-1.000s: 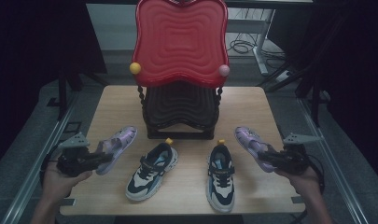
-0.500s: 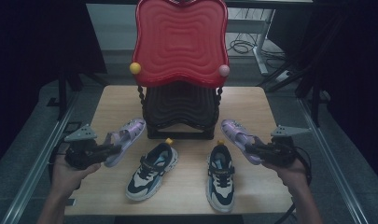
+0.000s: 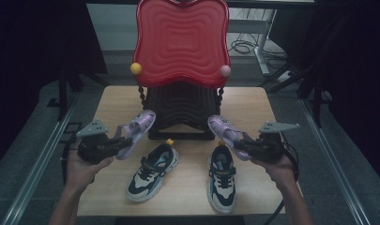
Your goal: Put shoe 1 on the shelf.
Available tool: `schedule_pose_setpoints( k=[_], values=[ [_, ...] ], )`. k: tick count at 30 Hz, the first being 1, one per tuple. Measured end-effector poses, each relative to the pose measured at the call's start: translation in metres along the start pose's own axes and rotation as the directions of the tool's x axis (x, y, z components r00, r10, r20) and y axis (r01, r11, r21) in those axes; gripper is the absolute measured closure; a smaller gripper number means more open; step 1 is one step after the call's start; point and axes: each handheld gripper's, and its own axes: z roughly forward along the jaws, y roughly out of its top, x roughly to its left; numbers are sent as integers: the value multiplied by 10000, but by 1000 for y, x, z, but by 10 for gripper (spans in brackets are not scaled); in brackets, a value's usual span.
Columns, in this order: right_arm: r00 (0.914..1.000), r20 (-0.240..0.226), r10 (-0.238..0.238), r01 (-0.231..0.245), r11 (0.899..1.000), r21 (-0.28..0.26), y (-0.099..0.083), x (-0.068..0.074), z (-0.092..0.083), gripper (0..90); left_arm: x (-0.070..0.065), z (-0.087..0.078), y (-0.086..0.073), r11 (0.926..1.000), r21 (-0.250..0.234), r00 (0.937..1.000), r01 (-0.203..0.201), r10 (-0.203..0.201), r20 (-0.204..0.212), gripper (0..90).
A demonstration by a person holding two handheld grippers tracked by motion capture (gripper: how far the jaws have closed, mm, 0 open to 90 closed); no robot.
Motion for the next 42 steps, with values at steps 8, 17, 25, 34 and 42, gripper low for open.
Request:
schedule_pose_setpoints(
  k=[8,17,25,34,42],
  values=[
    [9998,-22,-174,174,9997,-159,8,8,18,866,-6,17,7,9998,-187,10000,-59,61,59,867],
    [9998,-58,-189,187,9992,-346,15,14,34,865,-9,30,13,9992,-392,9999,-44,38,-161,867],
    [10000,26,-67,69,9980,-631,22,20,49,865,-7,35,18,9985,-552,9988,-70,44,-480,866],
    [9998,208,68,-49,9961,-883,27,23,58,865,-8,45,23,9976,-693,9990,18,-49,-447,866],
    [9987,371,351,-302,9916,-1259,30,24,65,865,-9,56,28,9977,-675,9985,-119,83,-532,865]
  ],
)
